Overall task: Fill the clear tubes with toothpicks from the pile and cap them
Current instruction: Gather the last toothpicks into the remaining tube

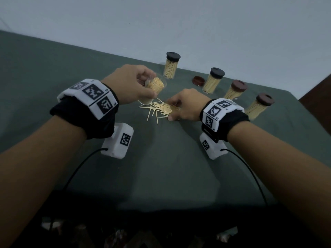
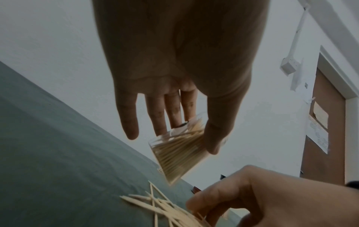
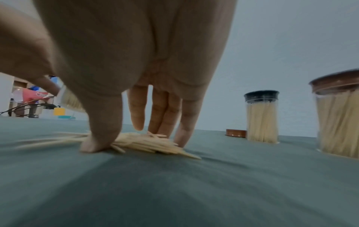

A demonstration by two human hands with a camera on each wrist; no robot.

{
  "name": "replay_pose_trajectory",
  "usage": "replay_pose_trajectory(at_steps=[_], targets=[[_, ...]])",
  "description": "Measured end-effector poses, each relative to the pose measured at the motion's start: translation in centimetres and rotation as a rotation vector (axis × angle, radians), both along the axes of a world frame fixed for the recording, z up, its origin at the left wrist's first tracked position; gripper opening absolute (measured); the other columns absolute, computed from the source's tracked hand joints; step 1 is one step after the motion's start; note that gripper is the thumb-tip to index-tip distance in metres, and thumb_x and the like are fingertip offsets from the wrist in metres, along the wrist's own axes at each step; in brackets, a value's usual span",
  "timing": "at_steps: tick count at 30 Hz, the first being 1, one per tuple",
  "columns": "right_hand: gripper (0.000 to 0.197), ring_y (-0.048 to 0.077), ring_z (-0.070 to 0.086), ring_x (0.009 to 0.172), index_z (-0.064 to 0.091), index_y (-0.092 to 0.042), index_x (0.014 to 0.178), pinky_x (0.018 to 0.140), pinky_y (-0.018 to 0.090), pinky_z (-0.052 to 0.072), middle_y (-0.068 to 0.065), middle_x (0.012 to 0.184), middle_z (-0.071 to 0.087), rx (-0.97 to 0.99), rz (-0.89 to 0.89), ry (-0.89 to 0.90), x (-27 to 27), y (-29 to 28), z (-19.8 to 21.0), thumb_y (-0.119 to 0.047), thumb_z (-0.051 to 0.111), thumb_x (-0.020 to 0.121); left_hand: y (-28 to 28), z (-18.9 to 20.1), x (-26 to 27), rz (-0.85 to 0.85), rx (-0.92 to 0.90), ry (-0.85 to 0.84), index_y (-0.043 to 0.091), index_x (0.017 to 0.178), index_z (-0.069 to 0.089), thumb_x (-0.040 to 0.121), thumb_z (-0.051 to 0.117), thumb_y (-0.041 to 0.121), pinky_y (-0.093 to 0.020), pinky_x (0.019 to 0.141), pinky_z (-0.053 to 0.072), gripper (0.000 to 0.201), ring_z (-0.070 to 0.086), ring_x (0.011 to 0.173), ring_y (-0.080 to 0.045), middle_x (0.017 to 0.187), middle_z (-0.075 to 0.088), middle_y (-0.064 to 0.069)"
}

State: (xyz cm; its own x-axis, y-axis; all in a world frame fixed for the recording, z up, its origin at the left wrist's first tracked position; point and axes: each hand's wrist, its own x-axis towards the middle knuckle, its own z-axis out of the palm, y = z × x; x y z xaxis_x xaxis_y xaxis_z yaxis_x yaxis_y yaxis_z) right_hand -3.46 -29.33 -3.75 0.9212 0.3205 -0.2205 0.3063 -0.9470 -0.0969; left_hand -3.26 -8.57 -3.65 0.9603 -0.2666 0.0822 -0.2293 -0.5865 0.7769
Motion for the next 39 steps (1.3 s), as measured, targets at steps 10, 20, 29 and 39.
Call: replay_pose_trajectory(at_steps=[10, 20, 29, 39], targets=[[0.014, 0.023, 0.059, 0.079, 0.076, -0.021, 0.09, 0.07, 0.031, 0.049, 0.001, 0.072, 0.063, -0.048, 0.065, -0.143, 0.1, 0.7, -0.4, -0.021, 0.061, 0.088, 0.5, 0.3, -0.1, 0.023, 0.011, -0.008, 0.03, 0.117, 0.063, 0.072, 0.083, 0.027, -0.038, 0.1, 0.049, 0.049, 0.066, 0.1, -0.009, 0.106, 0.07, 0.01], [0.019, 0.016, 0.061, 0.076, 0.077, -0.023, 0.1, 0.073, 0.026, 0.05, 0.001, 0.081, 0.072, 0.062, 0.007, -0.169, 0.1, -0.9, -0.5, -0.021, 0.063, 0.088, 0.2, 1.0, -0.4, 0.033, 0.141, -0.042, 0.033, 0.121, 0.061, 0.074, 0.082, 0.03, -0.024, 0.09, 0.044, 0.051, 0.062, 0.105, -0.008, 0.112, 0.065, 0.012], [0.023, 0.005, 0.062, 0.092, 0.073, -0.027, 0.112, 0.079, 0.015, 0.04, -0.007, 0.101, 0.073, 0.279, -0.062, -0.21, -0.3, -2.3, 0.4, -0.027, 0.067, 0.09, 0.6, 0.8, 0.0, 0.068, 0.361, -0.105, 0.033, 0.125, 0.062, 0.076, 0.08, 0.028, -0.024, 0.087, 0.04, 0.052, 0.059, 0.108, -0.015, 0.117, 0.064, 0.005], [0.021, 0.005, 0.059, 0.077, 0.074, -0.027, 0.11, 0.073, 0.015, 0.038, -0.004, 0.091, 0.075, 0.263, 0.146, -0.286, -1.3, -1.1, 1.3, -0.026, 0.066, 0.09, -0.1, 0.3, -0.3, 0.035, 0.585, -0.192, 0.033, 0.126, 0.062, 0.08, 0.075, 0.032, -0.045, 0.092, 0.05, 0.048, 0.058, 0.106, -0.024, 0.116, 0.062, 0.0]])
